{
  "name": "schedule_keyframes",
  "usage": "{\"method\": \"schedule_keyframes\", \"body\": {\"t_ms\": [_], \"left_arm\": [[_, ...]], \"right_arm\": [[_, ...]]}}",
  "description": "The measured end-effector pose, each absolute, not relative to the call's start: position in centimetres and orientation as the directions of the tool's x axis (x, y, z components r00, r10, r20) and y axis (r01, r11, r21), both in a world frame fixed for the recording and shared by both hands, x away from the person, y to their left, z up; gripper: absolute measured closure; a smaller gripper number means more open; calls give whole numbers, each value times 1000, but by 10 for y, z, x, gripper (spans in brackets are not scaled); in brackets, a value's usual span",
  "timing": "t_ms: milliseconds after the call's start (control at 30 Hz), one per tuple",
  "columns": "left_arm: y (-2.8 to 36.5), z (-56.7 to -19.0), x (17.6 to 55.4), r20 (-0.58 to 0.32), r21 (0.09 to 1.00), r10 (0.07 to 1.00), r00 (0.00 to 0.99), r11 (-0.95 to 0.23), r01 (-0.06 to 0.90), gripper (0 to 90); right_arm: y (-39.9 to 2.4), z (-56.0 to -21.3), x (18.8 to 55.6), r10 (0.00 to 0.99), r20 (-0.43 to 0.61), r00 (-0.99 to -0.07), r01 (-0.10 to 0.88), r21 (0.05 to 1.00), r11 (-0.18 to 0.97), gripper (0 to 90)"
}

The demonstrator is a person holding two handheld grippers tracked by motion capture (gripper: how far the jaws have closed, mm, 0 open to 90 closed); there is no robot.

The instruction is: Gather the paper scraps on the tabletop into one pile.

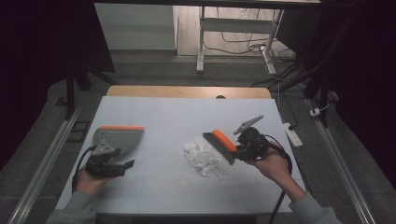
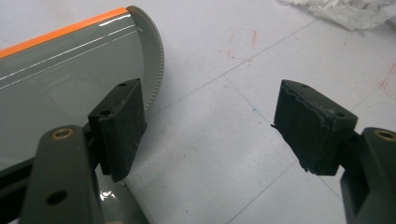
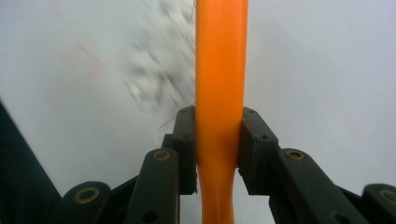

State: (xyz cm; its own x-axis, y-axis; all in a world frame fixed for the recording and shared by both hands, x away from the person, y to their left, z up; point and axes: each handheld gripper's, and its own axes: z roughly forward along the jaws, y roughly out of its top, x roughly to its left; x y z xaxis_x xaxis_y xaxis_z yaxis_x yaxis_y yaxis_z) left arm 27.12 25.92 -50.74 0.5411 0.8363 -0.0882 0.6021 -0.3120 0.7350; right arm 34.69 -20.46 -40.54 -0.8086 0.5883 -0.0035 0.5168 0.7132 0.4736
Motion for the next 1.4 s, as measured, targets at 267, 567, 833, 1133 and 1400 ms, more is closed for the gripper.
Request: {"method": "schedule_keyframes", "body": {"t_ms": [267, 567, 833, 1133, 1400], "left_arm": [[258, -508, 272, -84, 733, 833, 547, -321, 600, 258], [257, -508, 272, -84, 732, 835, 543, -318, 603, 260], [254, -508, 274, -84, 730, 834, 546, -321, 603, 260], [250, -507, 276, -83, 734, 834, 546, -320, 600, 262], [246, -506, 275, -73, 735, 825, 561, -336, 589, 264]], "right_arm": [[-231, -442, 342, 713, 56, -699, 671, 394, 628, 706], [-202, -453, 345, 684, 104, -722, 633, 499, 592, 706], [-208, -437, 346, 684, 142, -715, 607, 612, 508, 706], [-231, -427, 341, 682, 144, -717, 570, 685, 455, 705], [-246, -436, 338, 668, 84, -739, 518, 706, 484, 706]]}}
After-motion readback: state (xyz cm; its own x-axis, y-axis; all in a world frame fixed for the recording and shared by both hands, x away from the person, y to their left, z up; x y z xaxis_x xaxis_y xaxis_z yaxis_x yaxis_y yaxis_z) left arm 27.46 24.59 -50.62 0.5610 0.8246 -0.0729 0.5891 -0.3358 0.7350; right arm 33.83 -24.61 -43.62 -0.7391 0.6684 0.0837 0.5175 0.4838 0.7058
